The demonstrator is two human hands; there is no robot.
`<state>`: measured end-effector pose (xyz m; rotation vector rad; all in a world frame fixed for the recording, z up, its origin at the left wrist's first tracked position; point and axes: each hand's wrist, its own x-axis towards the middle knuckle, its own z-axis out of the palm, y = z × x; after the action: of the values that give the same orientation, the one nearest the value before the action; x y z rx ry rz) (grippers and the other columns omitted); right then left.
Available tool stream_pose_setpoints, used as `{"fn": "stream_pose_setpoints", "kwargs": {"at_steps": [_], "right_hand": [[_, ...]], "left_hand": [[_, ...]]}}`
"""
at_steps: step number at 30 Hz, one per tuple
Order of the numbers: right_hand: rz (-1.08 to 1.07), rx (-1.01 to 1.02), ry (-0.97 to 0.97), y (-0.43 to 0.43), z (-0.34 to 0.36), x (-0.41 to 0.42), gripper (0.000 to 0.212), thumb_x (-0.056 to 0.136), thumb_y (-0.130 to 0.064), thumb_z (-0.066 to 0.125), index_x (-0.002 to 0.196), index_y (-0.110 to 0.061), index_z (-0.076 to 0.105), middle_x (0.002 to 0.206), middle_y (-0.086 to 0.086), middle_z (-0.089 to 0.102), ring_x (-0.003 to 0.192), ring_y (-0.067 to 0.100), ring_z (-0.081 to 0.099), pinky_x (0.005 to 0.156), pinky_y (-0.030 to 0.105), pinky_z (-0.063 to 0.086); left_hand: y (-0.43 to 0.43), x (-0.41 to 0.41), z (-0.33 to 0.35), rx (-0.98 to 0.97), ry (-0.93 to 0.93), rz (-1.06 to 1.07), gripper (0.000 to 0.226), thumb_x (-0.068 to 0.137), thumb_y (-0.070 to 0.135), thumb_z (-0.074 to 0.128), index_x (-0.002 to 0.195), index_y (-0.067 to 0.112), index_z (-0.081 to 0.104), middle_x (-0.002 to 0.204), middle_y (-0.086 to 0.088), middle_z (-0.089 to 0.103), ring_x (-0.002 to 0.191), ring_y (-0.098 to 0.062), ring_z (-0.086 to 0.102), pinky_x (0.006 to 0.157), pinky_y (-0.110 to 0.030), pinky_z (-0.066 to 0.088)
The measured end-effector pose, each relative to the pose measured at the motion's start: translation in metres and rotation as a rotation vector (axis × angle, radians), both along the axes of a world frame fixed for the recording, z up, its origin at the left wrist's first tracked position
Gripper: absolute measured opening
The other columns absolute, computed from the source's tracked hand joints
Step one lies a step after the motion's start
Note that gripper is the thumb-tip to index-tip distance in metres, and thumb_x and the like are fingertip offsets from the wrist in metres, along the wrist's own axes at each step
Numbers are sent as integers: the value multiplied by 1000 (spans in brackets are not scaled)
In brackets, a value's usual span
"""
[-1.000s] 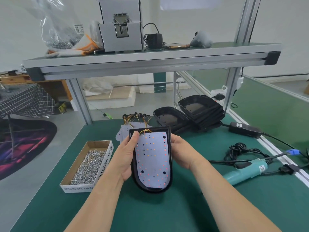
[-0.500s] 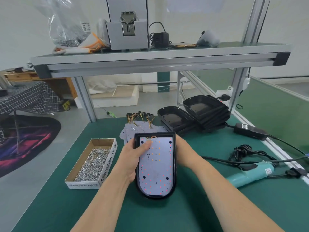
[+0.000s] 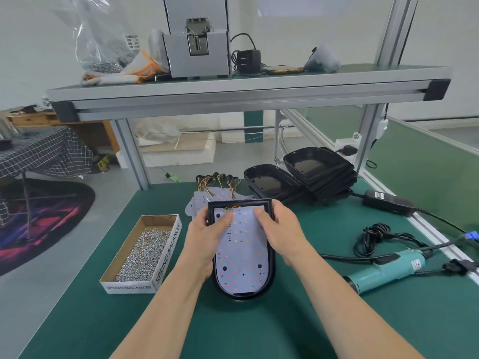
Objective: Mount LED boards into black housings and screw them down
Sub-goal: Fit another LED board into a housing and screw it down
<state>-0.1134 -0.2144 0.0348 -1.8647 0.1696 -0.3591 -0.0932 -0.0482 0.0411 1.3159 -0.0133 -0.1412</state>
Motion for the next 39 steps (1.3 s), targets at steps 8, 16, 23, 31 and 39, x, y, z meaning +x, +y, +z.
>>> {"fn": "stream_pose_setpoints", "kwargs": {"at_steps": [8, 16, 23, 31, 39], "right_hand": [[128, 255, -24, 5, -8, -9, 10, 101, -15, 57, 105, -22, 64, 105, -2, 72, 90, 8, 61, 88, 30, 52], [64, -50, -104, 5, -3, -16, 8, 101, -24, 57, 106, -18, 58, 98, -8, 67, 89, 8, 59, 85, 28, 47], [461, 641, -18, -22, 15, -17, 37, 99, -29, 44, 128, -22, 65, 135, 4, 64, 101, 23, 59, 86, 35, 47], [358, -80, -23, -18, 16, -9, 26, 98, -4, 60, 119, -19, 65, 96, 4, 62, 74, 13, 65, 69, 23, 49], [393, -434, 44, -29, 34, -13, 3, 93, -13, 66, 96, -13, 66, 74, -6, 71, 66, 4, 69, 64, 13, 48]], "left_hand": [[-1, 1, 6, 12, -46, 1, 22, 87, 2, 73, 107, 9, 68, 107, -23, 72, 97, -44, 70, 89, -61, 55], [17, 6, 12, 41, -37, -155, 31, 74, 8, 79, 103, 15, 69, 105, -12, 76, 94, -29, 72, 83, -43, 60], [36, 16, 27, -26, -168, -390, 28, 79, -5, 68, 101, 13, 65, 105, -10, 68, 100, -23, 62, 91, -35, 48], [38, 17, 5, -190, -96, -365, 19, 73, -4, 65, 72, 13, 73, 100, -15, 71, 99, -33, 61, 96, -47, 45], [50, 12, -35, -367, 33, -260, 30, 81, -2, 53, 63, 16, 68, 123, -23, 68, 116, -32, 65, 93, -48, 56]]}}
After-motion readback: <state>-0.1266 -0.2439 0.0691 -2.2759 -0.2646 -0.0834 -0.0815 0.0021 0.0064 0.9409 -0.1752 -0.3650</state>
